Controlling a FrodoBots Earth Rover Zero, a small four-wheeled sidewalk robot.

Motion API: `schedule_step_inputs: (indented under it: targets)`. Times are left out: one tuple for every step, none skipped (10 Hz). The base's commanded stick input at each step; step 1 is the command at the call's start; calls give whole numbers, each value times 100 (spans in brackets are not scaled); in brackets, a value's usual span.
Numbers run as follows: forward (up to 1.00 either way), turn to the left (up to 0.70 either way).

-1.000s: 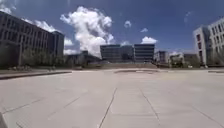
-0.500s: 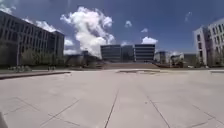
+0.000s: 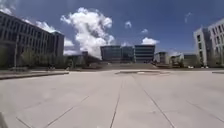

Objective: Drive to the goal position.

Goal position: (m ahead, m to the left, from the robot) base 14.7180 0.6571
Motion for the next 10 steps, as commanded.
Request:
schedule_step_inputs:
  targets:
    - [70,0]
    - [70,0]
    - [70,0]
    - [70,0]
    - [70,0]
    - [70,0]
    - [70,0]
    - [70,0]
    - [70,0]
    - [70,0]
